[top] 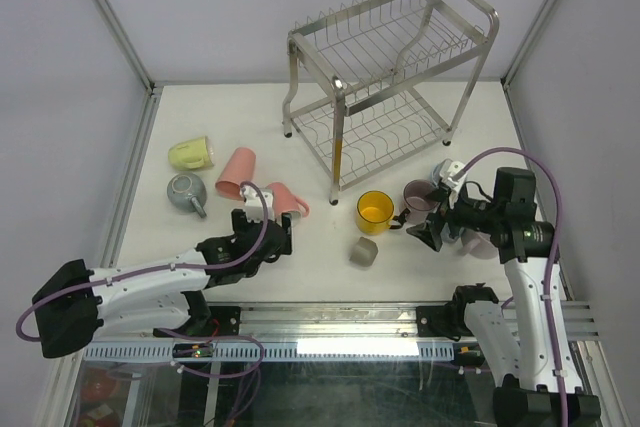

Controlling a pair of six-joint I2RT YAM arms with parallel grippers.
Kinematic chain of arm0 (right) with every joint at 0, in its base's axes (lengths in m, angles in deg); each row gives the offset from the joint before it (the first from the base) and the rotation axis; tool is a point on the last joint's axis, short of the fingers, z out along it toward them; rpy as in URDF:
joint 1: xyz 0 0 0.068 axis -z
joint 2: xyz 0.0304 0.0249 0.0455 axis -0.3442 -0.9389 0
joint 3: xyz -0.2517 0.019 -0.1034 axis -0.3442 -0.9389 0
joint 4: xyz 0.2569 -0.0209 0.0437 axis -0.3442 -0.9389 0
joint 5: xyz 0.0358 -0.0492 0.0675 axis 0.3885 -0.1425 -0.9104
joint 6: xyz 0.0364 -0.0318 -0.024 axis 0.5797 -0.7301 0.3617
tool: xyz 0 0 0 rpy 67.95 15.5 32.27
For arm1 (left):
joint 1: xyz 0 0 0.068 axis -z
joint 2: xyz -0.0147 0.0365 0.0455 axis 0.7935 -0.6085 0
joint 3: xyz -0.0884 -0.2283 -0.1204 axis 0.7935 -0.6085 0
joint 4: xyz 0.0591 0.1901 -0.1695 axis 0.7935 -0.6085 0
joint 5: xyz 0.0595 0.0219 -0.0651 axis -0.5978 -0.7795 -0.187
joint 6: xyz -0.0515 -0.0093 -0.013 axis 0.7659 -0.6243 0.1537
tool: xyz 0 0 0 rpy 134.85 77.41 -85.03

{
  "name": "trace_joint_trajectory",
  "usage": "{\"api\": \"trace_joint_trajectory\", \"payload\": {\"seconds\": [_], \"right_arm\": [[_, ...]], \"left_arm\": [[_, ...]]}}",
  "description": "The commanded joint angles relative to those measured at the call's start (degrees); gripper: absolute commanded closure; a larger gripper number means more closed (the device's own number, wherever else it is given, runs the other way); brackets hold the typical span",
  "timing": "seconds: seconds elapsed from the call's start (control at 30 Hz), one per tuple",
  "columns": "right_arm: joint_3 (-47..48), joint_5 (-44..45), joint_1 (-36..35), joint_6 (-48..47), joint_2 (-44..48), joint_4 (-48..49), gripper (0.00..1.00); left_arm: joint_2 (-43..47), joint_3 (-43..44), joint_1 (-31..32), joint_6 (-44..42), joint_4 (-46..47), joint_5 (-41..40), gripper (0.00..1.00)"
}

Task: Load the cups into the dish rack
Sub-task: Pick up the cup at the center of the board.

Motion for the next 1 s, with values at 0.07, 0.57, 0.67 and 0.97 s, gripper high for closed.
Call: {"api": "trace_joint_trajectory", "payload": {"seconds": [0.07, 0.57, 0.67, 0.97], "right_arm": [[1.03, 0.89, -0.29, 4.27, -1.79, 0.80, 0.01], [-1.26, -0.07, -0.28, 8.35, 0.81, 4.71, 0.01], [-1.85, -0.01, -0.28, 8.80, 0.66, 5.92, 0.01], [-5.26, -1.17, -0.12, 10.82, 1.84, 11.78, 0.01]], "left_arm": [[6.68, -7.82, 0.24, -9.46, 21.88, -7.96, 0.19], [-6.24, -15.02, -0.86, -20.18, 51.92, -12.32, 0.36], [-12.11, -14.15, -1.91, -19.97, 54.80, -12.57, 0.38], [-22.49, -12.22, -4.86, -24.99, 66.17, -10.17, 0.59]]}}
